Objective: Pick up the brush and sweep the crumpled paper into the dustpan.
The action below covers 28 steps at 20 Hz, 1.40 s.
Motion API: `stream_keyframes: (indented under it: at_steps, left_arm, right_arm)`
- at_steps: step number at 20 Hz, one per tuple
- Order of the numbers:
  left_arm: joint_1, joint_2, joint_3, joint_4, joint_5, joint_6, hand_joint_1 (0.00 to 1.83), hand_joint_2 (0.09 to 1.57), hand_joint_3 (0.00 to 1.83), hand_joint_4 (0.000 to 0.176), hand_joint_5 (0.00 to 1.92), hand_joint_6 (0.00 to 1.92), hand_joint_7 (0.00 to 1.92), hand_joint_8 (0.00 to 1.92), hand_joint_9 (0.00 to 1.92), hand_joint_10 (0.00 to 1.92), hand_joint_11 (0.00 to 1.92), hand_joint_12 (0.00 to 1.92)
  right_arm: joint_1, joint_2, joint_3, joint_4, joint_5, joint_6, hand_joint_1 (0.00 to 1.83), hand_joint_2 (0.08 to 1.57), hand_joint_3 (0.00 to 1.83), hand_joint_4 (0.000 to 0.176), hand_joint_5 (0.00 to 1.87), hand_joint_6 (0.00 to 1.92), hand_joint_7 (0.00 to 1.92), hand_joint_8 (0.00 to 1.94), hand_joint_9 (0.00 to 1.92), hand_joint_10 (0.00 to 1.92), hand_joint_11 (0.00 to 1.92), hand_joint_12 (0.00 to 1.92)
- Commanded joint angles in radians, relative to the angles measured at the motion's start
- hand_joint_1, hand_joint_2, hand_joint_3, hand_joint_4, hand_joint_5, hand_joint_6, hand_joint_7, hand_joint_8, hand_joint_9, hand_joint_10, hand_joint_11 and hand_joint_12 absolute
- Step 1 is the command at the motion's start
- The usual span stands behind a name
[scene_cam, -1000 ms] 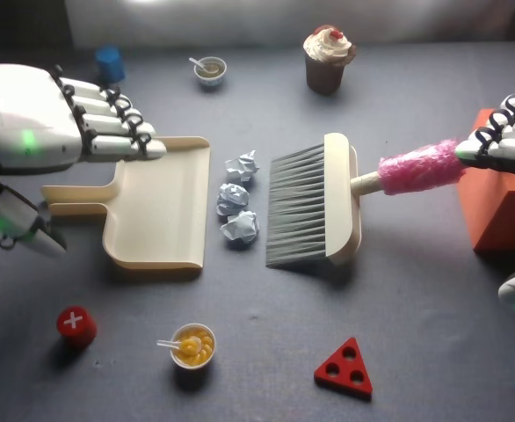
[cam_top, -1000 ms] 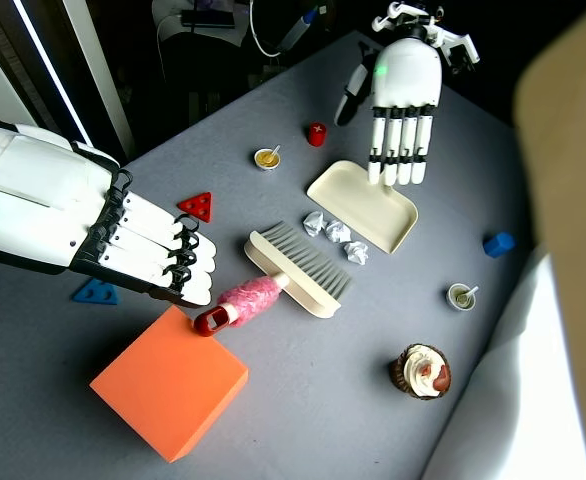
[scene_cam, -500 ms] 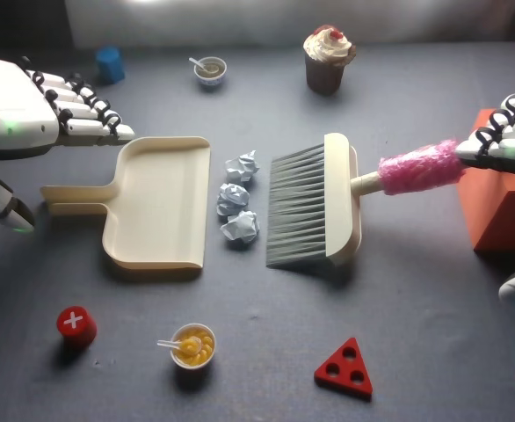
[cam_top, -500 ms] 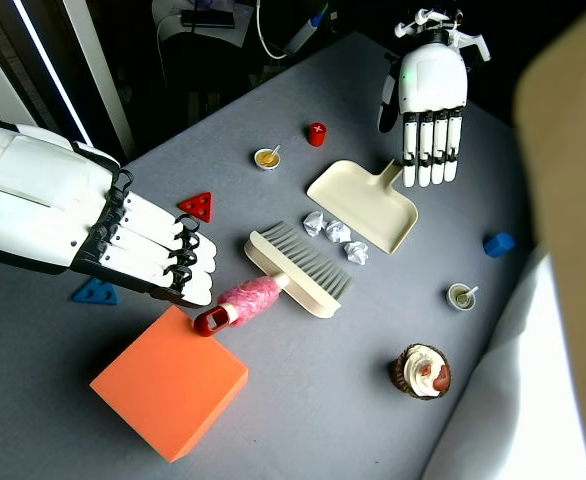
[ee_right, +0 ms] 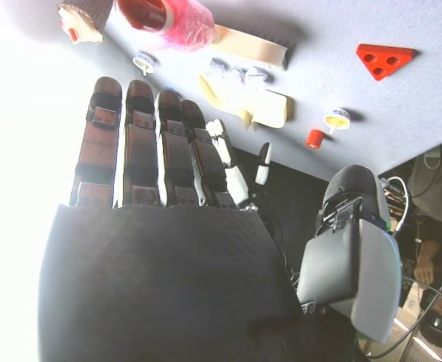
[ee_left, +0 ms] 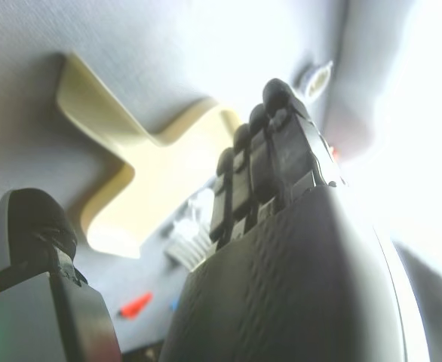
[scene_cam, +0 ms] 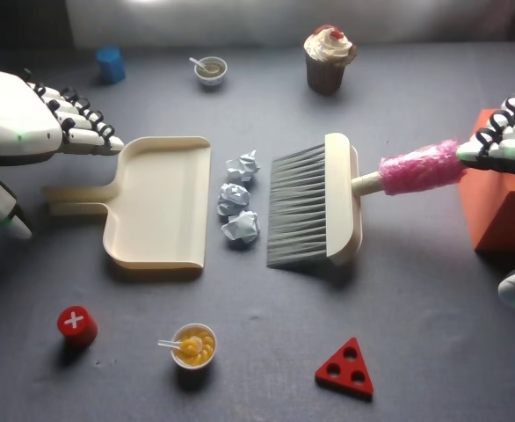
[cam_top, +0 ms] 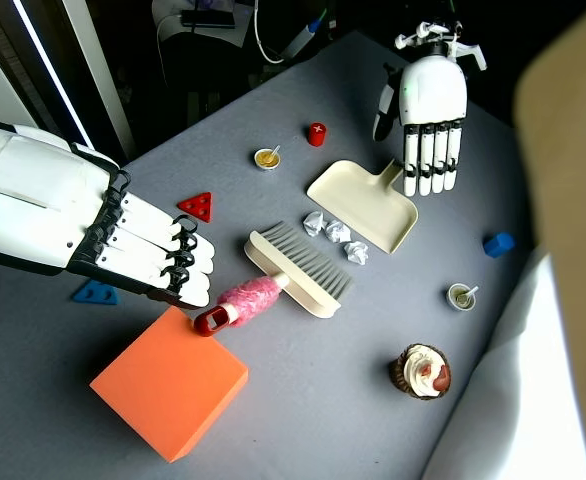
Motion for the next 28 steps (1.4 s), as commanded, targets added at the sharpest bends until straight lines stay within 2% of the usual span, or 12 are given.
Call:
stream_keyframes:
  at_steps: [1, 3, 6, 9, 13, 19, 20, 21, 23, 28]
  left_arm:
    - [-0.006, 0.004, 0.013, -0.035, 0.002, 0.004, 0.88, 0.9, 0.0, 0.0, 0.14, 0.01, 0.18, 0.01, 0.18, 0.01, 0.2, 0.03]
    - [-0.002, -0.002, 0.026, -0.035, 0.012, 0.004, 0.82, 0.91, 0.0, 0.0, 0.15, 0.01, 0.2, 0.01, 0.21, 0.02, 0.23, 0.04]
    - [0.008, -0.01, 0.04, -0.039, 0.023, 0.005, 0.89, 0.94, 0.01, 0.0, 0.11, 0.0, 0.16, 0.0, 0.17, 0.0, 0.18, 0.02]
    - [0.012, -0.017, 0.05, -0.036, 0.032, -0.002, 0.89, 0.94, 0.01, 0.0, 0.11, 0.0, 0.17, 0.01, 0.18, 0.01, 0.2, 0.03]
    - [0.005, -0.019, 0.052, -0.048, 0.048, -0.028, 0.82, 0.92, 0.0, 0.0, 0.15, 0.01, 0.21, 0.01, 0.21, 0.01, 0.24, 0.04]
    - [-0.014, -0.021, 0.013, -0.059, 0.065, -0.03, 0.8, 0.91, 0.0, 0.0, 0.18, 0.01, 0.22, 0.01, 0.24, 0.01, 0.25, 0.04]
    - [-0.01, -0.021, 0.004, -0.057, 0.071, -0.029, 0.75, 0.92, 0.0, 0.0, 0.23, 0.01, 0.25, 0.0, 0.26, 0.01, 0.27, 0.04]
    - [-0.003, -0.022, -0.004, -0.056, 0.082, -0.029, 0.8, 0.91, 0.0, 0.0, 0.27, 0.02, 0.28, 0.01, 0.28, 0.01, 0.31, 0.05]
    - [0.004, -0.024, -0.014, -0.054, 0.111, -0.023, 0.75, 0.95, 0.01, 0.0, 0.28, 0.01, 0.27, 0.0, 0.28, 0.01, 0.32, 0.05]
    - [0.006, -0.032, -0.022, -0.05, 0.158, -0.024, 0.79, 0.93, 0.0, 0.0, 0.25, 0.0, 0.26, 0.0, 0.27, 0.0, 0.32, 0.05]
  right_arm:
    - [0.016, 0.012, 0.001, -0.006, -0.073, 0.003, 0.0, 0.96, 0.0, 0.0, 0.15, 0.01, 0.18, 0.01, 0.19, 0.01, 0.18, 0.01]
    - [0.017, 0.012, 0.001, -0.006, -0.073, 0.003, 0.0, 0.96, 0.0, 0.0, 0.16, 0.01, 0.18, 0.01, 0.19, 0.01, 0.18, 0.01]
    - [0.017, 0.012, 0.001, -0.006, -0.073, 0.004, 0.0, 0.96, 0.0, 0.0, 0.1, 0.0, 0.12, 0.0, 0.14, 0.0, 0.13, 0.0]
    - [0.017, 0.012, 0.002, -0.006, -0.073, 0.004, 0.0, 0.97, 0.0, 0.0, 0.1, 0.0, 0.12, 0.0, 0.13, 0.0, 0.13, 0.0]
    - [0.017, 0.012, 0.002, -0.006, -0.073, 0.004, 0.0, 0.95, 0.0, 0.0, 0.15, 0.01, 0.18, 0.01, 0.18, 0.01, 0.17, 0.01]
    - [0.017, 0.012, 0.002, -0.006, -0.075, 0.004, 0.0, 0.96, 0.0, 0.0, 0.16, 0.0, 0.18, 0.0, 0.19, 0.0, 0.18, 0.02]
    - [0.017, 0.012, 0.002, -0.006, -0.075, 0.004, 0.0, 0.95, 0.0, 0.0, 0.14, 0.0, 0.16, 0.0, 0.17, 0.0, 0.16, 0.0]
    - [0.017, 0.012, 0.002, -0.006, -0.075, 0.004, 0.0, 0.96, 0.0, 0.0, 0.14, 0.0, 0.16, 0.0, 0.18, 0.0, 0.17, 0.01]
    - [0.017, 0.012, 0.002, -0.006, -0.075, 0.004, 0.0, 0.96, 0.0, 0.0, 0.13, 0.0, 0.16, 0.0, 0.17, 0.0, 0.16, 0.0]
    - [0.017, 0.012, 0.003, -0.006, -0.077, 0.004, 0.0, 0.96, 0.0, 0.0, 0.13, 0.0, 0.15, 0.0, 0.18, 0.0, 0.16, 0.0]
